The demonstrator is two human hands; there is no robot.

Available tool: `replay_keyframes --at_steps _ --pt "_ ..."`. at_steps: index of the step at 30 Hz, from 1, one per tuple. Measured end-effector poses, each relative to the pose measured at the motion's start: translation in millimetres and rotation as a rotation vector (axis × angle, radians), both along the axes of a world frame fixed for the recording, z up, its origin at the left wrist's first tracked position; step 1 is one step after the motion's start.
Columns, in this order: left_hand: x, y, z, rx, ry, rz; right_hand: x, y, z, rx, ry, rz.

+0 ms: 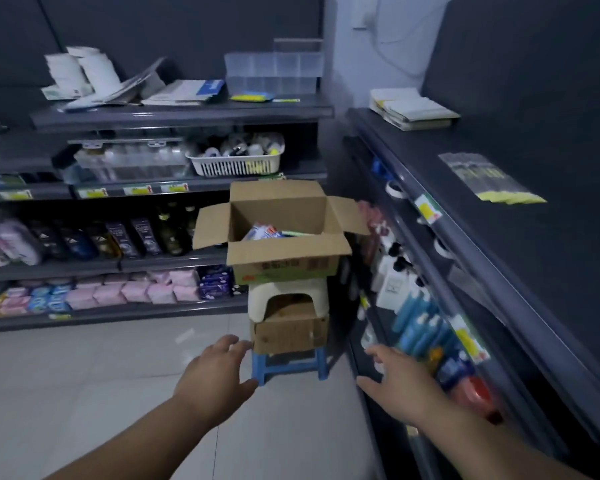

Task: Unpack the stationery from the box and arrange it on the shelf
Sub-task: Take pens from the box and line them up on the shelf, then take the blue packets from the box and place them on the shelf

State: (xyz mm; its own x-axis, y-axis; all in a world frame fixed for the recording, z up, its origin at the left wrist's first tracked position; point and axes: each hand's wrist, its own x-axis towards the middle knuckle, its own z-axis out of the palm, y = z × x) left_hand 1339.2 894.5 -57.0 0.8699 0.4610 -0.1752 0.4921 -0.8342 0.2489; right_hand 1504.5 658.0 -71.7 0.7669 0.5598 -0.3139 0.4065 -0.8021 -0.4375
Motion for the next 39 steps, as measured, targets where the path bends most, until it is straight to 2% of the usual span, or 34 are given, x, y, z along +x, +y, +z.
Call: replay_keyframes --at_steps 9,16,24,31,39 --pt "137 63 8 -0.06 -0.039 0.125 159 89 17 0.061 0.039 0.042" --pt "222 171 2 -0.099 -0.108 0.142 243 203 20 0.155 0.017 -0.004" --pt "306 282 -36 -0.166 -0.022 0.069 305 299 -16 0.064 0.072 -0.034" --pt "348 290 -86 -0.233 0.07 0.038 343 327 -54 -0.09 0.032 0.09" --pt "402 259 -125 -0.313 0.087 -0.074 377 344 -96 -0.292 0.228 0.271"
